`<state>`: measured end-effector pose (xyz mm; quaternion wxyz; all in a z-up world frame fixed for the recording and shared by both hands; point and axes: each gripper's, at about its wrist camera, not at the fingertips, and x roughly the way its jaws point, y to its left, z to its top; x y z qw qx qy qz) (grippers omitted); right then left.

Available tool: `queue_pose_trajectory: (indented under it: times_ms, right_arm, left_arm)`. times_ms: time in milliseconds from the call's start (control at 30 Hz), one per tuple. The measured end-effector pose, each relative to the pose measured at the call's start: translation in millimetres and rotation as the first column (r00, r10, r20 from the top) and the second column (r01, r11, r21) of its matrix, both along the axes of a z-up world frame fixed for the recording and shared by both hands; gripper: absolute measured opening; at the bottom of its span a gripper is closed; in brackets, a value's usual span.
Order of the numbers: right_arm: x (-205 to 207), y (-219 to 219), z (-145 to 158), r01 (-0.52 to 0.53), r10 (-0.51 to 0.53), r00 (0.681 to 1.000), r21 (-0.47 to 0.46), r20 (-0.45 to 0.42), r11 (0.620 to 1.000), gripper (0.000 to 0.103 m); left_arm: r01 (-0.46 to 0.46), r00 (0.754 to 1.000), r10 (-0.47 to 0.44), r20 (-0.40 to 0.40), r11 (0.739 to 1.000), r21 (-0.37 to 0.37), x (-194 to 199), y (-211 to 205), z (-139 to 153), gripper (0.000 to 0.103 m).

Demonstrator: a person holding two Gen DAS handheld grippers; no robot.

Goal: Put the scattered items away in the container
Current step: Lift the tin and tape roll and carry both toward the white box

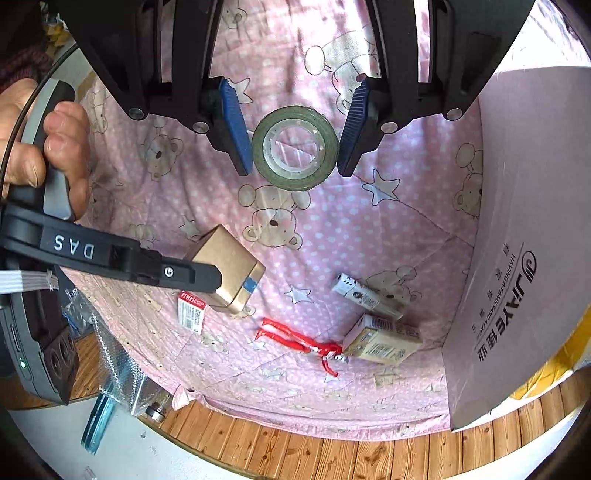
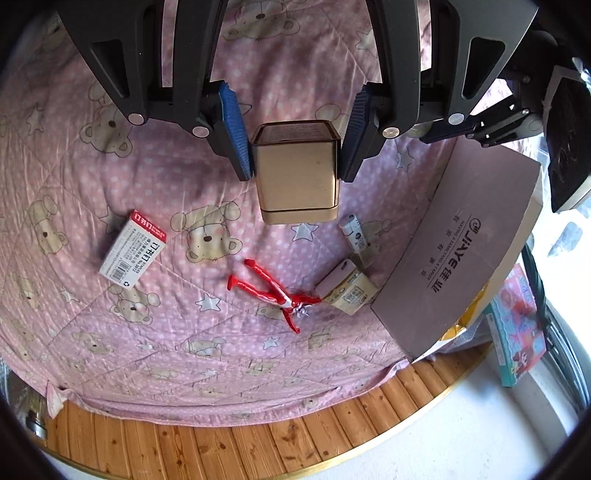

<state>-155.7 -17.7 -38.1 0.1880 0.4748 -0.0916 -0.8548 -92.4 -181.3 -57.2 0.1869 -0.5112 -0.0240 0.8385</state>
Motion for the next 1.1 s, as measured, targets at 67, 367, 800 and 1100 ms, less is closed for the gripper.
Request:
queue_pose_trajectory:
  times_ms: [67, 367, 800, 1100]
  right_arm:
    - [7, 2, 3, 0.006, -0.006, 1.0, -0.006, -0.001, 1.0, 0.051]
    - [43, 4, 6, 0.024, -0.024, 1.0, -0.004, -0.003, 1.0, 0.051]
    - [73, -5, 28, 0.022, -0.022, 0.999, 0.003, -0.048, 1.0, 0.051]
    - [90, -16, 45, 0.006, -0.006, 0.996, 0.01, -0.086, 1.0, 0.051]
  left_arm:
    - [-0.002, 1.0, 0.002, -0.01, 1.0, 0.003, 2, 0, 5, 0.049]
    - [0.005, 0.999, -0.004, -0.046, 1.0, 0.017, 21, 0, 23, 0.049]
    - [0.002, 0.994, 0.003, -0.106, 0.999, 0.048, 42, -5, 47, 0.049]
    - [-0.004, 0.991, 0.014, -0.136, 0.997, 0.074, 55, -11, 60, 0.049]
